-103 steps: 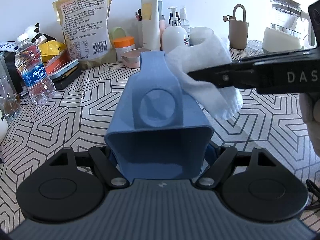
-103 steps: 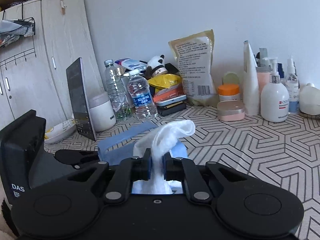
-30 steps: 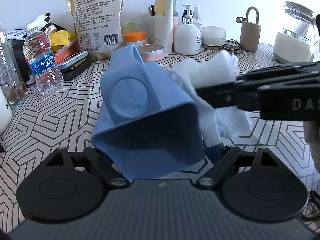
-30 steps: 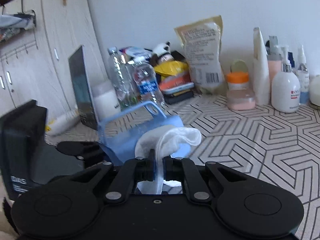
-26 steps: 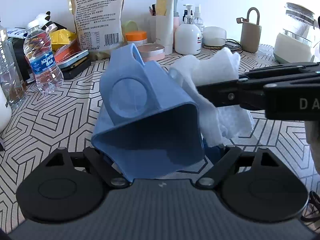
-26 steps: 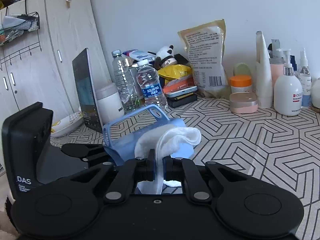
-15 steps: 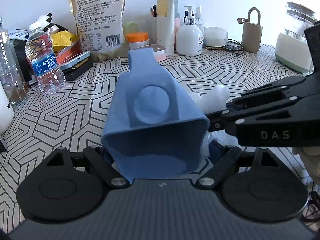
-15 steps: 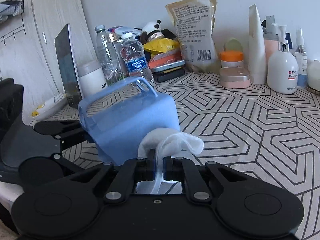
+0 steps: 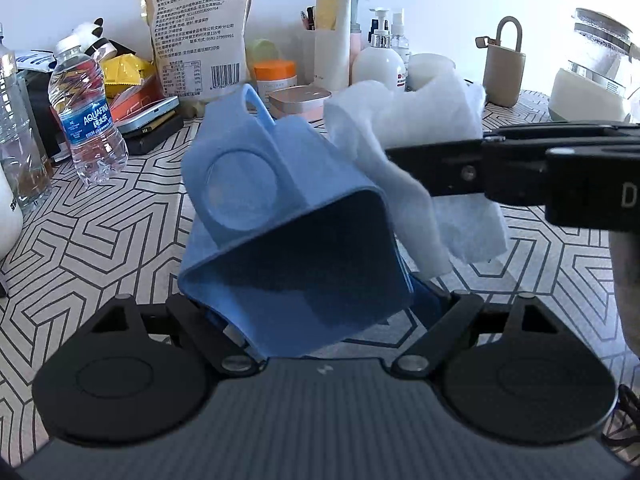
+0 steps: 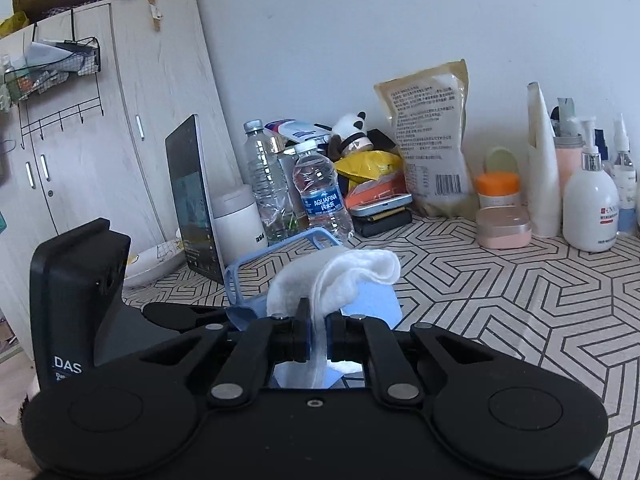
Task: Clean container
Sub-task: 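Rub the cloth over the container's outer wall with the right tool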
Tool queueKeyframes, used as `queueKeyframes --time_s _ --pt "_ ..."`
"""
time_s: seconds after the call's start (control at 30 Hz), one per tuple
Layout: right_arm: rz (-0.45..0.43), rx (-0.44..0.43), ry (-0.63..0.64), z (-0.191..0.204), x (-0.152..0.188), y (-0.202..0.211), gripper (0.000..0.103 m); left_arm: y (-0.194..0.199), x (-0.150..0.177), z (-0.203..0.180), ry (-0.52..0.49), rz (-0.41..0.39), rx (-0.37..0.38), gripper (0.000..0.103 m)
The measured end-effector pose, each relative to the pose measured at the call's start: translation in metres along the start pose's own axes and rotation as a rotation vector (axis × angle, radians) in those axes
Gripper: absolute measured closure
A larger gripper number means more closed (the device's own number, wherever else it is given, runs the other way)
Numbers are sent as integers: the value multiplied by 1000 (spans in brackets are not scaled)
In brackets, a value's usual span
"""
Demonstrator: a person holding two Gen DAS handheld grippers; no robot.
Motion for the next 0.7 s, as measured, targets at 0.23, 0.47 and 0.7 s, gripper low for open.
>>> queueKeyframes --time_s 0.23,0.47,0.7 --pt "199 85 -102 -26 17 -29 92 1 0 -2 -11 -8 -14 17" --pt "131 51 -95 -22 13 -18 92 0 0 0 -5 -3 -9 17" --pt "27 -69 -111 -15 2 -2 92 0 0 2 2 2 -2 17"
Point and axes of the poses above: each gripper's, at about its wrist camera, not at the fingertips, and y roughly against the way its jaws point, z to its left, x to its underside, the point moved 3 cm from there along -y, roughly the way its jaws point, and after that the axes turned 2 degrees about y, right-handed, at the moved point
